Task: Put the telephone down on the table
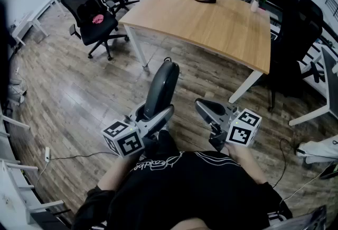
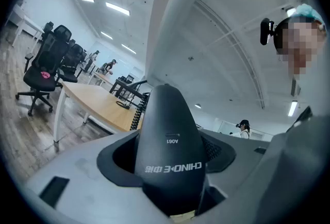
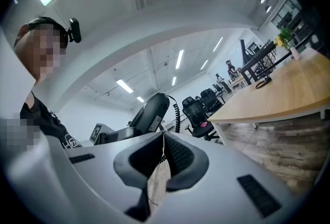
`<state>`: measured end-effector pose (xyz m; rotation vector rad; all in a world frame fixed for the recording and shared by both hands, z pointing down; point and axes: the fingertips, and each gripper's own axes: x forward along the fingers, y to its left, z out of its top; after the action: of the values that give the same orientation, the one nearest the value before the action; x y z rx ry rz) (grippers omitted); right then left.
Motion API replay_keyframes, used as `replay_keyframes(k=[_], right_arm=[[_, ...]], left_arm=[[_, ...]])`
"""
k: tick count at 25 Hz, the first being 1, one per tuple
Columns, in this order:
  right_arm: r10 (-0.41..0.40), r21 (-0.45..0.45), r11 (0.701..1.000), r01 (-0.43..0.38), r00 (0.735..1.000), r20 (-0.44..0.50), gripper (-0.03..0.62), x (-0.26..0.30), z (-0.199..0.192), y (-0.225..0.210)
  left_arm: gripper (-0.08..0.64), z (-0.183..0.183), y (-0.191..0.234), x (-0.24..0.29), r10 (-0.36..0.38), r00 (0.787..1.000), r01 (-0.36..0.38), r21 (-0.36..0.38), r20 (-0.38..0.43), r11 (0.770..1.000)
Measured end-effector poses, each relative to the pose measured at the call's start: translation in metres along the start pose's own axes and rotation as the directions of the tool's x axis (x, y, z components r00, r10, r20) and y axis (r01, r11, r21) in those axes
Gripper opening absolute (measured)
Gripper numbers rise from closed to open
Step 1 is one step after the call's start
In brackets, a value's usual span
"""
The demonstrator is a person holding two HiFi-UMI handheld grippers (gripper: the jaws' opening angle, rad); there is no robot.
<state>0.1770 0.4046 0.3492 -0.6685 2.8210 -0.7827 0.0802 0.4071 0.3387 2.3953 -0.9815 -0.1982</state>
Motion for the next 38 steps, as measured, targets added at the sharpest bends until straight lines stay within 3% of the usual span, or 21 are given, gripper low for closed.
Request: replay_keyframes(k=[10, 19, 27, 38], right_arm=[[-0.009, 0.034, 0.999, 0.009, 1.000, 0.000, 0.040, 0.003, -0.004, -0.012], [0.001, 0.062, 0.998, 0.001, 0.999, -0.046, 0.040, 0.048, -0.007, -0.034], [0.010, 0.083, 0.997, -0.002, 0.996, -0.090, 0.040, 0.120, -0.001, -0.071], [0.020, 0.110, 0.994, -0.010, 0.996, -0.090, 0.040, 0.253, 0.039, -0.134]], left_arm=[[0.288, -0.005, 0.010, 0.007, 0.004, 1.000, -0.005, -0.013, -0.019, 1.000], [0.288, 0.006, 0.056, 0.012, 0.024, 0.999, -0.025, -0.044, -0.021, 0.999], [0.288, 0.034, 0.133, 0.018, 0.067, 0.997, -0.068, -0.076, -0.024, 0.995], [0.288, 0.112, 0.258, 0.039, 0.110, 0.993, -0.113, -0.082, -0.049, 0.990]])
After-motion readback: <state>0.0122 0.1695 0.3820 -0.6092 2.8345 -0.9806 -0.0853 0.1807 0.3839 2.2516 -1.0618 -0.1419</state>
